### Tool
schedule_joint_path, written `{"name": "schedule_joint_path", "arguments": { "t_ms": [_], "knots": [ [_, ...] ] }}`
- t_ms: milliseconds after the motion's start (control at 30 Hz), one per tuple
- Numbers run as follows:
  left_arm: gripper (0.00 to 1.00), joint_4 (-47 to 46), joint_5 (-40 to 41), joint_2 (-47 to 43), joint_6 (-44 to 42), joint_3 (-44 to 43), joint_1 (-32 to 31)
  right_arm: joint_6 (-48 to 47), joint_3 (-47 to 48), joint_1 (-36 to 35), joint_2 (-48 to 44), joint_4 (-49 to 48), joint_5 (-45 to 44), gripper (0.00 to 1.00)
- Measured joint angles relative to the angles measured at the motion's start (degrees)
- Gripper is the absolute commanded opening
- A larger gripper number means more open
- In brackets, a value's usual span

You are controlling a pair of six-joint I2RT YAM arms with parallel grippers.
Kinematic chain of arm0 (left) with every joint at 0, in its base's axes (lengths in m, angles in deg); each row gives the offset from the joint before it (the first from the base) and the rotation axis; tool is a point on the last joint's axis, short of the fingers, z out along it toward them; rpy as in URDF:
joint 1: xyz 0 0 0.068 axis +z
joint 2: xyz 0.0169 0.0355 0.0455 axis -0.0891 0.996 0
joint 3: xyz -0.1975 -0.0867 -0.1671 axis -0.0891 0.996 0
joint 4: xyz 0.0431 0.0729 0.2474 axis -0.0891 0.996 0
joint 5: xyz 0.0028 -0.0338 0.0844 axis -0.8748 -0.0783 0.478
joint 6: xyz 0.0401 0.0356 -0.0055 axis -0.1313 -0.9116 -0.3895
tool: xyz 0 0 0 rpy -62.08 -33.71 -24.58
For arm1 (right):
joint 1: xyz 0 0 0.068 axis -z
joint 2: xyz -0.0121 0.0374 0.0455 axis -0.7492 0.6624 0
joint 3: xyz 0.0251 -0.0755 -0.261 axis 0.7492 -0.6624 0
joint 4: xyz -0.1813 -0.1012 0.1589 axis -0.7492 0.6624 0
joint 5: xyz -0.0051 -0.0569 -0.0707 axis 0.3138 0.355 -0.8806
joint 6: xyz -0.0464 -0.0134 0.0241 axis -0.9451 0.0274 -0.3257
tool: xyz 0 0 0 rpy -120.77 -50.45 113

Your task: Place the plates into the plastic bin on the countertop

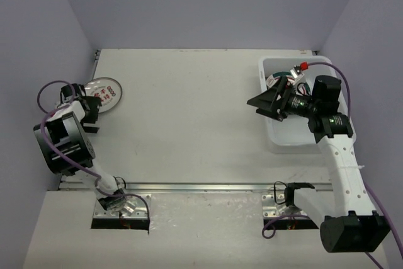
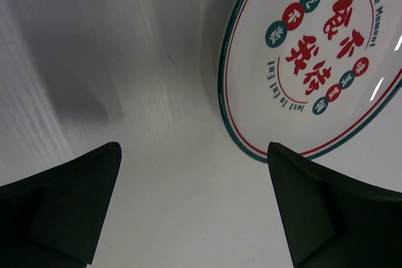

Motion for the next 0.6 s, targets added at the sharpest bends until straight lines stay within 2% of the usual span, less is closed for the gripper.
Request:
{"name": "schedule_joint_path", "arguments": {
  "t_ms": [167, 433, 567, 600],
  "knots": [
    [0.95, -2.5, 0.5, 6.5, 0.5, -2.6, 0.0, 2.9, -2.7, -0.1, -1.2, -1.4, 4.0, 0.99],
    [0.67, -4.8, -0.3, 10.6, 0.9, -6.4, 0.0, 0.1, 1.9, -0.1, 0.1, 1.9, 3.0, 0.99],
    [0.58, -6.3, -1.0, 11.8, 1.2, -6.7, 0.0, -0.3, 2.2, -0.1, 0.7, 2.4, 2.7, 0.99],
    [0.52, -6.4, -1.2, 11.9, 1.3, -6.8, 0.0, -0.3, 2.4, -0.1, 1.0, 2.7, 2.5, 0.99]
  ]
}}
